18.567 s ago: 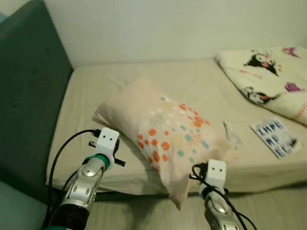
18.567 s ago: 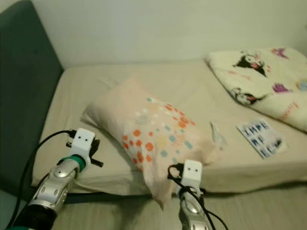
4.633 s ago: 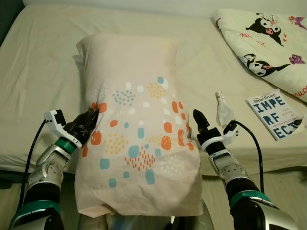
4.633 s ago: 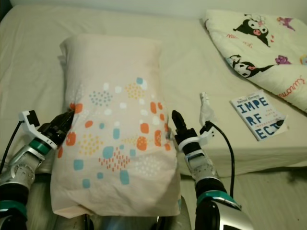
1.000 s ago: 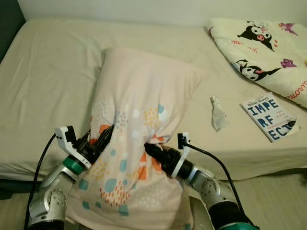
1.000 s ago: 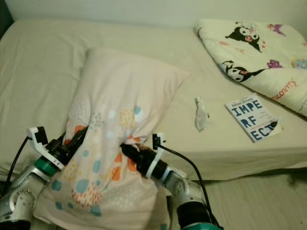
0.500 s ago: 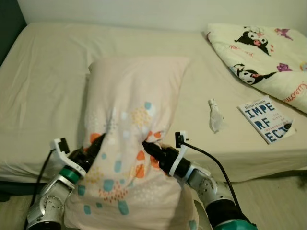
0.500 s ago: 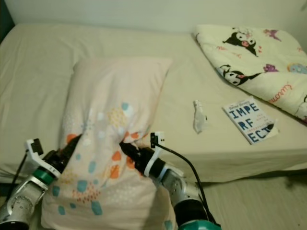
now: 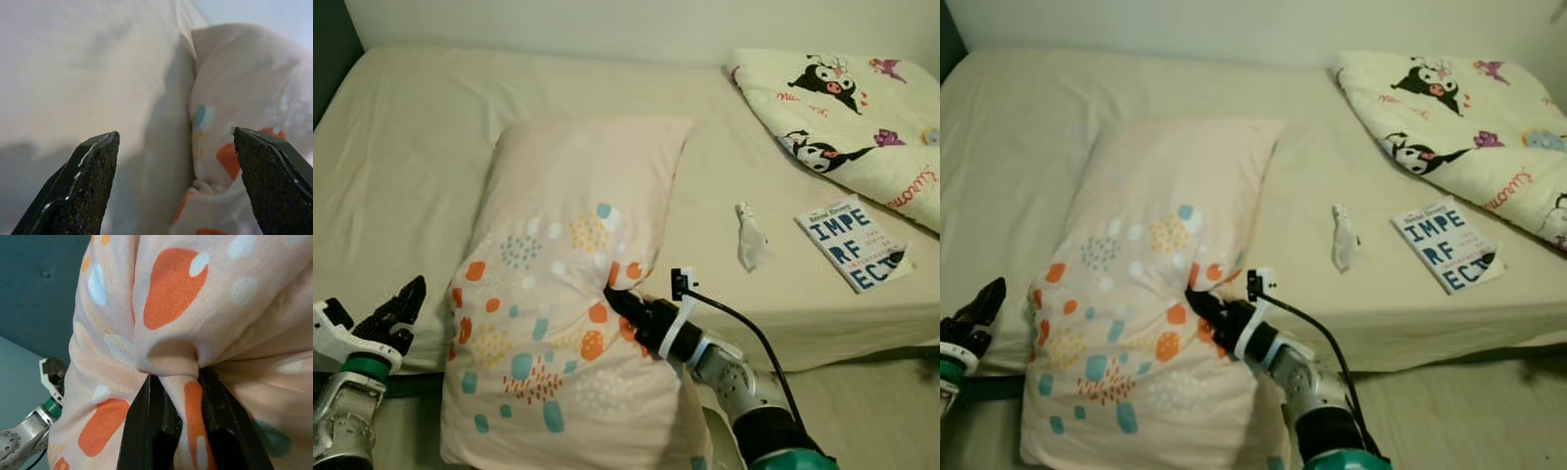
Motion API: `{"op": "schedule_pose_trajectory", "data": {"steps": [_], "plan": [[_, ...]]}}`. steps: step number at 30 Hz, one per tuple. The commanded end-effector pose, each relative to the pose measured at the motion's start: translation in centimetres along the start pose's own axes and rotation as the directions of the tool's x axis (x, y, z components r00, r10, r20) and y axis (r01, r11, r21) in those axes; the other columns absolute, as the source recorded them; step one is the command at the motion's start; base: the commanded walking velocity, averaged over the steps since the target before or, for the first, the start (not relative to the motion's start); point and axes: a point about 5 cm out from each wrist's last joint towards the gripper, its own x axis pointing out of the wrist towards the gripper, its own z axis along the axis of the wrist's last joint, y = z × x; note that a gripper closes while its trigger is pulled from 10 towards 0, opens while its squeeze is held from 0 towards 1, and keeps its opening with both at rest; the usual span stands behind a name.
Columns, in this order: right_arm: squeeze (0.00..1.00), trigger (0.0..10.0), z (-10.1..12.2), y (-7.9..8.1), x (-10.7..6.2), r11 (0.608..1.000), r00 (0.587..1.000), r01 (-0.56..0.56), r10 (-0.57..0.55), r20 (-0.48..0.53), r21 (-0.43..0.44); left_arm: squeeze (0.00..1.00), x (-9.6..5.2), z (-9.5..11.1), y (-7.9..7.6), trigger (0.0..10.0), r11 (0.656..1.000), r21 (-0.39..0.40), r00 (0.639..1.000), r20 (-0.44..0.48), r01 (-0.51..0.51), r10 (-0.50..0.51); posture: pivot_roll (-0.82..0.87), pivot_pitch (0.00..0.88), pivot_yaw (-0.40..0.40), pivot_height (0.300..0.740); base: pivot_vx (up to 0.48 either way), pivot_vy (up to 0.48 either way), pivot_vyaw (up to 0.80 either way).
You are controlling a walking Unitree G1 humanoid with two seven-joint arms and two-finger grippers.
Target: Clean up the room
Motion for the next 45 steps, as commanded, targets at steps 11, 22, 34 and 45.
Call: {"op": "schedule_pose_trajectory", "data": {"steps": [11,22,34,45], "plan": [[0.0,10.0,-0.9,0.1,-0.2,1.0,0.999,0.007,-0.007,-0.044,0.01,0.0,1.0,-10.2,-6.7,10.0,0.892,-0.408,0.867,-0.354,0.194,-0.351,0.14,0.119,-0.066,0.565,0.0,0.0,0.0],[0.0,10.0,-1.3,1.3,0.5,0.999,0.999,-0.025,0.025,-0.02,0.026,0.0,1.0,-10.0,-10.6,10.0,0.825,-0.401,0.744,-0.384,0.4,-0.547,0.16,0.112,-0.073,0.565,0.0,0.0,0.0],[0.0,10.0,-0.6,1.7,0.7,0.998,0.997,-0.008,0.003,0.081,0.058,0.0,-0.8,-9.8,-13.0,10.0,0.782,-0.286,0.645,-0.447,0.554,-0.62,0.17,0.098,-0.067,0.59,0.0,0.0,0.0],[0.0,10.0,-0.3,1.9,1.0,0.998,0.995,-0.006,-0.001,0.103,0.068,0.0,-1.1,-8.8,-12.1,10.0,0.838,-0.174,0.727,-0.428,0.517,-0.538,0.18,0.089,-0.061,0.635,0.0,0.0,0.0]]}}
